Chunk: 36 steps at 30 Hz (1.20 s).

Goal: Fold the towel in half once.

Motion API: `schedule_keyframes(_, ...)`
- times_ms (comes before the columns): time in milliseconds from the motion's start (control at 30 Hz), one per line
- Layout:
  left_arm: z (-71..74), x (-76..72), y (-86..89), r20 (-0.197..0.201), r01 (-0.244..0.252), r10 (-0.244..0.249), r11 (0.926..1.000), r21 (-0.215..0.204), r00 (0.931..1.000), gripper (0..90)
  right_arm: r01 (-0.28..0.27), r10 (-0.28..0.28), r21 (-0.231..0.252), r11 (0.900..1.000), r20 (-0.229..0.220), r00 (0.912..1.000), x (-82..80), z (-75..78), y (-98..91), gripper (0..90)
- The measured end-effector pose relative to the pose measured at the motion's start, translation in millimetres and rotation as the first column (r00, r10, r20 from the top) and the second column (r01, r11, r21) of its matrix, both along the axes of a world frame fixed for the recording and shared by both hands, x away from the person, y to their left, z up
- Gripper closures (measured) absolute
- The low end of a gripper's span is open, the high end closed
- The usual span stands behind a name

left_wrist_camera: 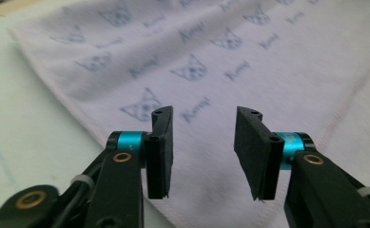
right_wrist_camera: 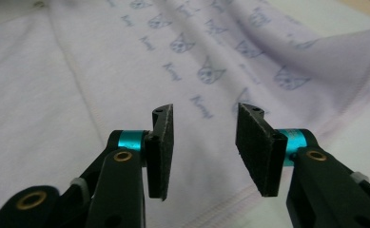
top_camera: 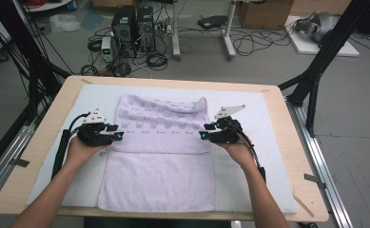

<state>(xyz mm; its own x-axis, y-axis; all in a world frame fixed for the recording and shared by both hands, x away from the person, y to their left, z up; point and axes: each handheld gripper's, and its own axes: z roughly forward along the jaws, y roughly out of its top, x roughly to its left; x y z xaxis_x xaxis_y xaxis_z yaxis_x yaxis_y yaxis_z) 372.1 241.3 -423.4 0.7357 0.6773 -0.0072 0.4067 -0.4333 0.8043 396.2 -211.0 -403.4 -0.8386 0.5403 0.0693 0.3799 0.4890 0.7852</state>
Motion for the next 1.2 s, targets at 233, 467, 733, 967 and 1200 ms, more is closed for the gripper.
schedule_keyframes(233,-9.1,-5.0,2.6,-0.03,0.017,-0.018,0.9998,-0.005,0.9994,61.2,-0.035,0.034,-0.016,0.9993,-0.036,0.9988,-5.1,-22.4,5.3,59.7)
schedule_keyframes(467,-18.4,-7.1,-0.4,-0.065,0.04,-0.038,0.9984,0.039,0.9972,62.8,-0.05,0.046,-0.058,0.9971,-0.062,0.997,-6.9,-36.8,9.8,61.7)
schedule_keyframes(733,-24.7,-2.3,-7.2,-0.066,-0.03,0.029,0.9992,-0.024,0.9974,76.1,0.023,-0.024,-0.011,0.9997,-0.084,0.9962,-8.4,-44.6,11.4,73.4)
schedule_keyframes(967,-17.9,-2.1,-6.9,-0.057,0.007,-0.004,0.9984,0.056,0.9984,87.3,-0.004,0.004,0.0,1.0,-0.029,0.9996,-16.2,-42.6,1.5,87.7)
schedule_keyframes(1200,-10.1,-4.3,-1.4,-0.032,-0.003,0.004,0.9997,0.023,0.9995,87.7,-0.01,0.01,0.009,0.9999,-0.027,0.9996,-18.3,-35.4,-3.6,88.7)
